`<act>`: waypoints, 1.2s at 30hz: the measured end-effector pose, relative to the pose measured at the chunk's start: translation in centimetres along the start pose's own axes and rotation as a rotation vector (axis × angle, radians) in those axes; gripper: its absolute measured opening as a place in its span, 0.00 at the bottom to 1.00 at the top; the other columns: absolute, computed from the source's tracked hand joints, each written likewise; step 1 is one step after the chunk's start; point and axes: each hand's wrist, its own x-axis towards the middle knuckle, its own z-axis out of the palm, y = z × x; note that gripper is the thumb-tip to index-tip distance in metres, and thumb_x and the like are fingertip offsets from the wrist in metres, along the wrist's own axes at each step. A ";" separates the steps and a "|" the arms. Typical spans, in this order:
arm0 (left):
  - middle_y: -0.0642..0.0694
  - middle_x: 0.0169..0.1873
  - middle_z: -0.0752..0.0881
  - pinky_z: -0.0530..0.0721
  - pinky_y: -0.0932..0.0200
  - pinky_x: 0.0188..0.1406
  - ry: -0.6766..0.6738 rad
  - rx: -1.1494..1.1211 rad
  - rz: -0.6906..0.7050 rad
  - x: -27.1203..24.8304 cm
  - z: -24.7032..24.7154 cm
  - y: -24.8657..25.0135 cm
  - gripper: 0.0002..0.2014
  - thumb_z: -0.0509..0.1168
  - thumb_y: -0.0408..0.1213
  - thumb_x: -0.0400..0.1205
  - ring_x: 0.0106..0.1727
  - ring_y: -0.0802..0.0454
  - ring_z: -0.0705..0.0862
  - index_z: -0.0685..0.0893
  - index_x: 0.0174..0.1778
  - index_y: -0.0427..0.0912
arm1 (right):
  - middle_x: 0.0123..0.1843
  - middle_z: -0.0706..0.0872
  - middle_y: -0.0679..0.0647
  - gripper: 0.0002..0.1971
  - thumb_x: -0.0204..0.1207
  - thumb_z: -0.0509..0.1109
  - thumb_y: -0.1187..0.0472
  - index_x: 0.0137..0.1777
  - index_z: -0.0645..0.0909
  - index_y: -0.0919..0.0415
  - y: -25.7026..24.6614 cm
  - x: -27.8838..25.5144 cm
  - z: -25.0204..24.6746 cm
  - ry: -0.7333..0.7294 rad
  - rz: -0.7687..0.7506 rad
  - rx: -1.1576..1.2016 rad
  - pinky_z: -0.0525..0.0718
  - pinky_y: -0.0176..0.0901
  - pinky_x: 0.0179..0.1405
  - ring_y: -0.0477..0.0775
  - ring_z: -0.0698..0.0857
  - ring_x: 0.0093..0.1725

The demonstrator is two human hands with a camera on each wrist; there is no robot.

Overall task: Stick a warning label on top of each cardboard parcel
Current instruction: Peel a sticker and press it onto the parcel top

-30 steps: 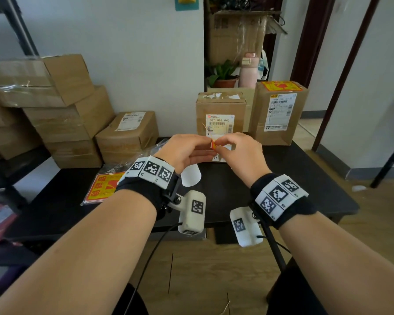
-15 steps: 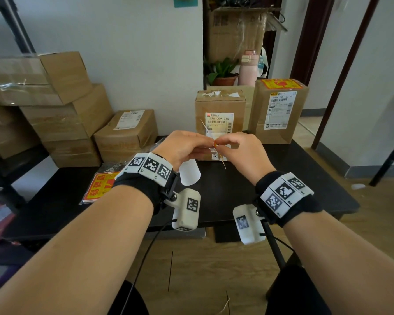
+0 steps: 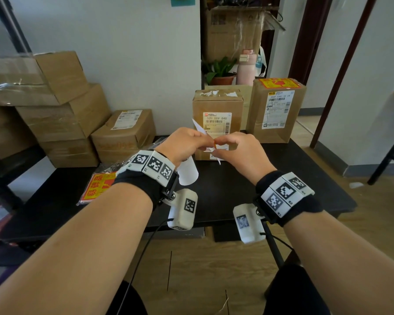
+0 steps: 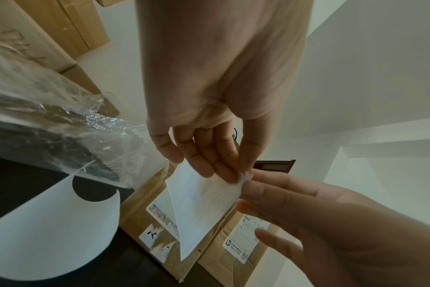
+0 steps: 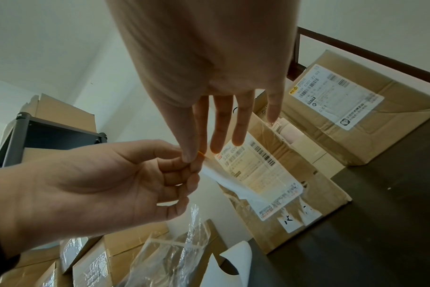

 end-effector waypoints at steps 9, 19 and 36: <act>0.46 0.49 0.90 0.80 0.47 0.66 0.014 0.027 -0.020 0.4 0.3 0.0 0.14 0.65 0.47 0.80 0.57 0.48 0.85 0.90 0.51 0.41 | 0.55 0.90 0.51 0.09 0.80 0.70 0.60 0.53 0.91 0.59 0.5 0.0 0.0 0.062 0.023 0.175 0.77 0.27 0.45 0.49 0.85 0.60; 0.39 0.37 0.90 0.88 0.61 0.30 0.297 0.008 -0.065 0.4 1.1 -0.6 0.05 0.62 0.32 0.83 0.33 0.49 0.89 0.82 0.47 0.34 | 0.47 0.88 0.51 0.07 0.80 0.64 0.63 0.46 0.84 0.56 1.9 0.3 -0.8 0.285 0.291 0.306 0.88 0.50 0.55 0.49 0.87 0.49; 0.44 0.40 0.86 0.83 0.47 0.56 0.165 0.818 -0.157 1.5 2.4 -3.3 0.09 0.59 0.37 0.81 0.42 0.45 0.83 0.84 0.42 0.40 | 0.61 0.82 0.51 0.11 0.84 0.59 0.60 0.63 0.78 0.55 1.9 0.9 -2.2 0.680 0.421 0.409 0.88 0.53 0.58 0.54 0.83 0.62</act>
